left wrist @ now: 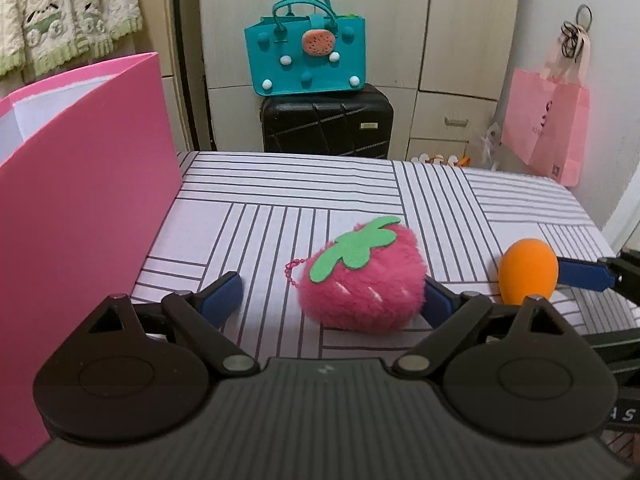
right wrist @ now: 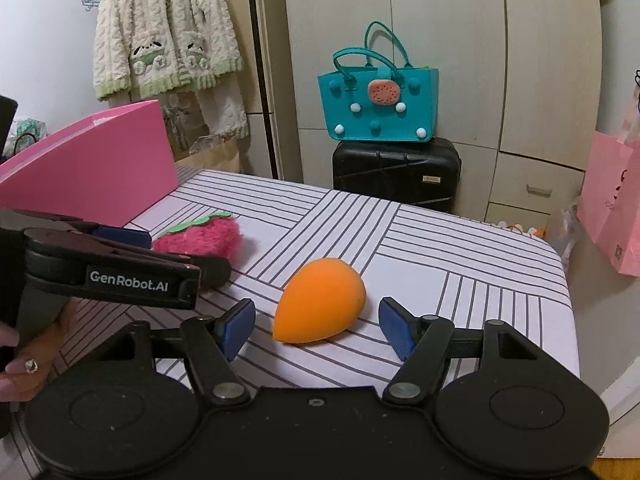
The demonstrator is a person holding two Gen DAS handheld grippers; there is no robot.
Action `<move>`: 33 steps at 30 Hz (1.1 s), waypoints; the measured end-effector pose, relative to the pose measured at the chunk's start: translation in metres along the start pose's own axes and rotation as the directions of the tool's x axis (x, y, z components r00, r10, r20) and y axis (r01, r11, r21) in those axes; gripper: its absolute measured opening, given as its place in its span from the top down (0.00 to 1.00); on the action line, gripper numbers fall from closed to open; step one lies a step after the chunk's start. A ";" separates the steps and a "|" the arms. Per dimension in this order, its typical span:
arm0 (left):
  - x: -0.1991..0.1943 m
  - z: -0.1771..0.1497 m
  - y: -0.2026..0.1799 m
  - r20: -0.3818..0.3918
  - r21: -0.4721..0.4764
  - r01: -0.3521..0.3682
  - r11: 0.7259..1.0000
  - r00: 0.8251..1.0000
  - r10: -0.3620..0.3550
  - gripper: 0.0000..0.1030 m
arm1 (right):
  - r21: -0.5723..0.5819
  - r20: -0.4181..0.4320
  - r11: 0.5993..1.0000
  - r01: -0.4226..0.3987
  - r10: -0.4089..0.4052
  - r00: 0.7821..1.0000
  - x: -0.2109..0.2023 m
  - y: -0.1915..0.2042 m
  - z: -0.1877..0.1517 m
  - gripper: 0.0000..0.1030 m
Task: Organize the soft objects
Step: 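Close the left tool on the strawberry pouch while the right tool grasps the orange sponge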
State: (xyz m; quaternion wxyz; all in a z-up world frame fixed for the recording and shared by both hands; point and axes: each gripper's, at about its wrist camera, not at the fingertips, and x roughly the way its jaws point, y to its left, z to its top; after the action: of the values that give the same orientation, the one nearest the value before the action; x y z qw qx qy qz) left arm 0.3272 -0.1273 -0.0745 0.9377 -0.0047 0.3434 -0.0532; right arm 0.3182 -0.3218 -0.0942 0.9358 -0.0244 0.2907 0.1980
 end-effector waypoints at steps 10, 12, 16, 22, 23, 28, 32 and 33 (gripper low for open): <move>-0.009 -0.001 0.008 0.029 -0.037 0.035 0.999 0.999 -0.034 0.55 | -0.003 0.002 1.000 -0.015 0.015 1.000 -0.001 0.000 0.000 0.55; -0.011 -0.002 0.010 0.028 -0.049 0.058 0.997 0.998 -0.057 0.56 | -0.008 0.000 1.000 -0.013 0.013 1.000 -0.004 0.002 -0.001 0.55; -0.016 -0.005 0.013 0.028 -0.070 0.089 0.994 0.996 -0.088 0.56 | -0.016 -0.007 1.000 -0.016 0.016 1.000 -0.009 0.009 -0.002 0.55; -0.031 -0.012 0.017 0.043 -0.074 0.131 0.989 0.991 -0.128 0.57 | -0.007 0.005 1.000 -0.021 0.021 1.000 -0.020 0.015 -0.001 0.55; -0.034 -0.013 0.018 0.042 -0.075 0.138 0.988 0.990 -0.135 0.57 | 0.002 0.003 1.000 -0.025 0.024 1.000 -0.022 0.015 -0.002 0.55; -0.052 -0.017 0.020 0.057 -0.069 0.171 0.983 0.984 -0.167 0.57 | 0.041 -0.013 0.998 -0.045 0.045 0.999 -0.029 0.015 -0.007 0.55; -0.066 -0.019 0.023 0.065 -0.074 0.201 0.977 0.978 -0.196 0.57 | 0.069 -0.017 0.995 -0.068 0.069 0.997 -0.036 0.019 -0.008 0.55; -0.069 -0.019 0.025 0.064 -0.080 0.207 0.975 0.977 -0.203 0.57 | 0.077 -0.016 0.994 -0.077 0.079 0.997 -0.038 0.021 -0.007 0.55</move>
State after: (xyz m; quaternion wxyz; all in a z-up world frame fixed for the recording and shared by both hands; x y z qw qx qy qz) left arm 0.2654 -0.0947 -0.0457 0.9353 -0.0820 0.3168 -0.1347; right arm 0.2771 -0.3168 -0.0774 0.9248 0.0210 0.3075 0.2229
